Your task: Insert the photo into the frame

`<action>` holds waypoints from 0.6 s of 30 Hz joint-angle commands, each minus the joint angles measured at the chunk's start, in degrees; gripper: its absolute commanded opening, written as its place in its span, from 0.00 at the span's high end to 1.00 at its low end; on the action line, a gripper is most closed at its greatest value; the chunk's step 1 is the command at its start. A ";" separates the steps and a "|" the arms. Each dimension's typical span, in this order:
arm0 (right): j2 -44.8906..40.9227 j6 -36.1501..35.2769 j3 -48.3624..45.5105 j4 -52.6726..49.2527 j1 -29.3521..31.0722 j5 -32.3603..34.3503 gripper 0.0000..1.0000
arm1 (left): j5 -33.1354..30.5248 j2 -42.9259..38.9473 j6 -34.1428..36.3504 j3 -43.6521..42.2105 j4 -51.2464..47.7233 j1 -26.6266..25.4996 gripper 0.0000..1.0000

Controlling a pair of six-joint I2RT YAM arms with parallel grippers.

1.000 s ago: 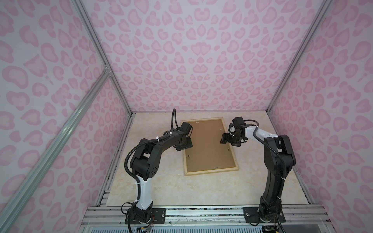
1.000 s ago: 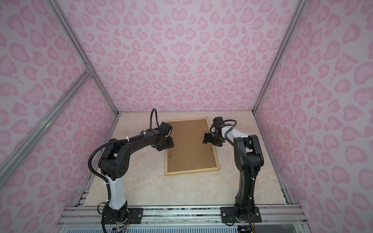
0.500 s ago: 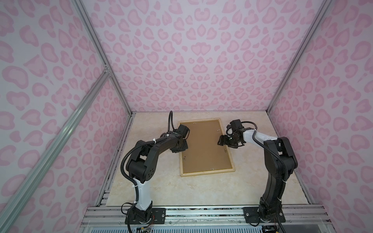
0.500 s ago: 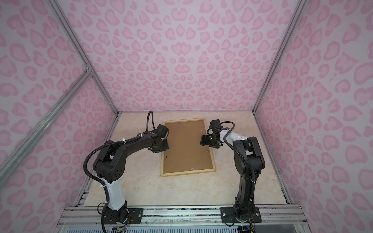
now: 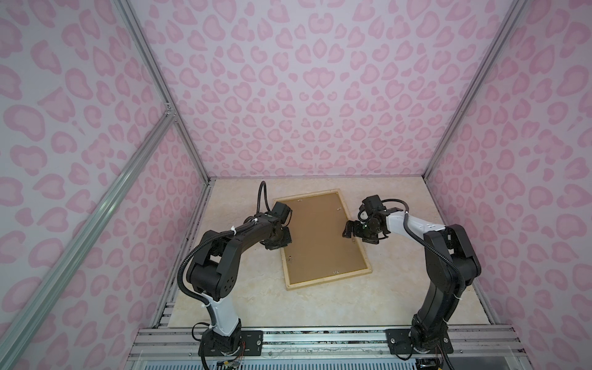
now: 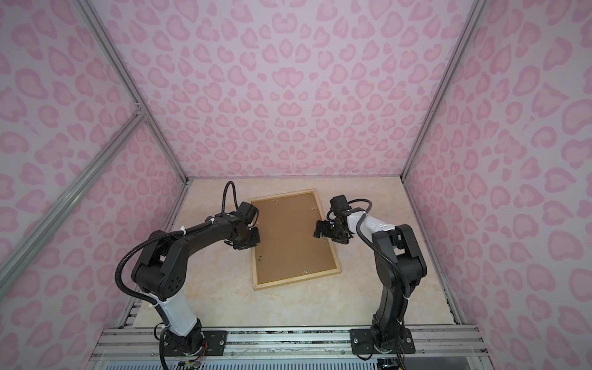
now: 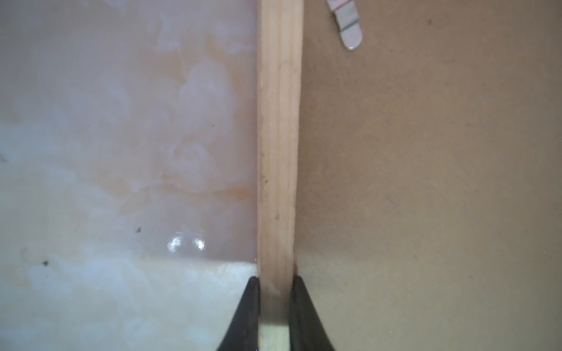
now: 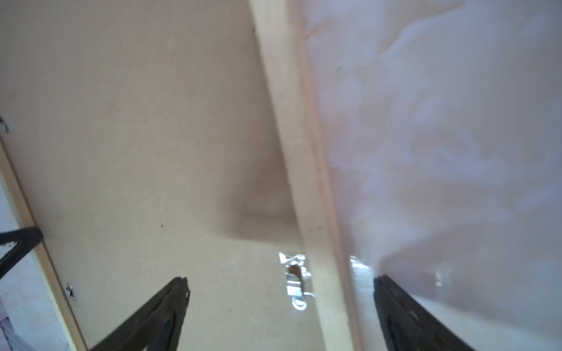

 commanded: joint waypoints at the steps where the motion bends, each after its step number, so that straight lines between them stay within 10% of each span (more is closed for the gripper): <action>1: 2.26 0.32 5.66 -3.88 -0.52 2.98 0.02 | 0.76 -2.45 0.76 -4.30 0.24 0.01 0.94; 18: 24.08 -6.22 40.43 -20.12 1.38 8.52 0.15 | 1.86 -4.82 -0.09 -10.53 3.83 -0.31 0.95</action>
